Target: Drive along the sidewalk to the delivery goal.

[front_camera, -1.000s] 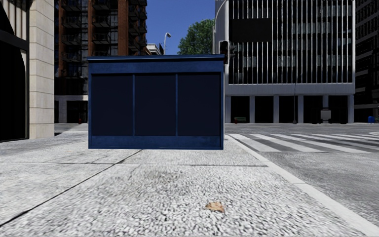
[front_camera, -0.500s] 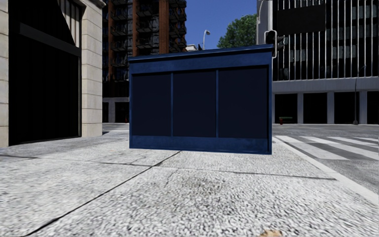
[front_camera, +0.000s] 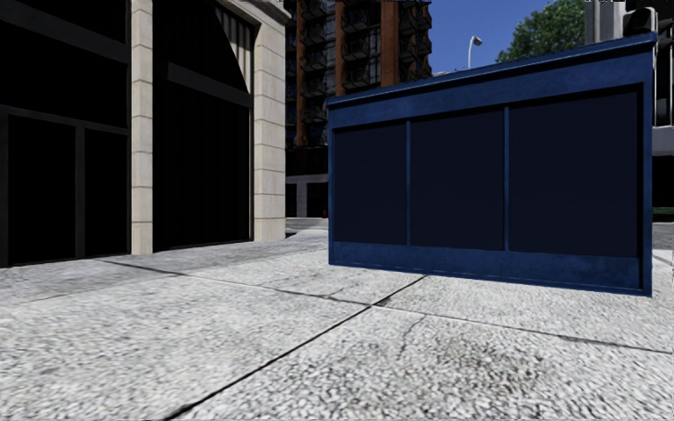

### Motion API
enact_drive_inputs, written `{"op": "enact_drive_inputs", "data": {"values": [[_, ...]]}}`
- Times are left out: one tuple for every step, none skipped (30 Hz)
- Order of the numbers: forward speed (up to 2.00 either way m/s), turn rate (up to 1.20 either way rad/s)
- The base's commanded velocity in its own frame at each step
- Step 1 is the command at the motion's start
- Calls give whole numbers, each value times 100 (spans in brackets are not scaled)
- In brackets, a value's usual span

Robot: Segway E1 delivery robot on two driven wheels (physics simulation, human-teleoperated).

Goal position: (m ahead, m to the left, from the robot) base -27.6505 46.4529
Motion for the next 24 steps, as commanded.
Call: {"op": "enact_drive_inputs", "data": {"values": [[74,73],[74,73],[74,73],[75,74],[78,75],[79,75],[79,75],[79,76],[79,76],[79,76],[80,77],[80,77],[81,77],[81,77],[82,78],[82,78],[83,78],[83,78],[84,78],[86,79],[88,79],[88,79],[89,79],[90,80]]}}
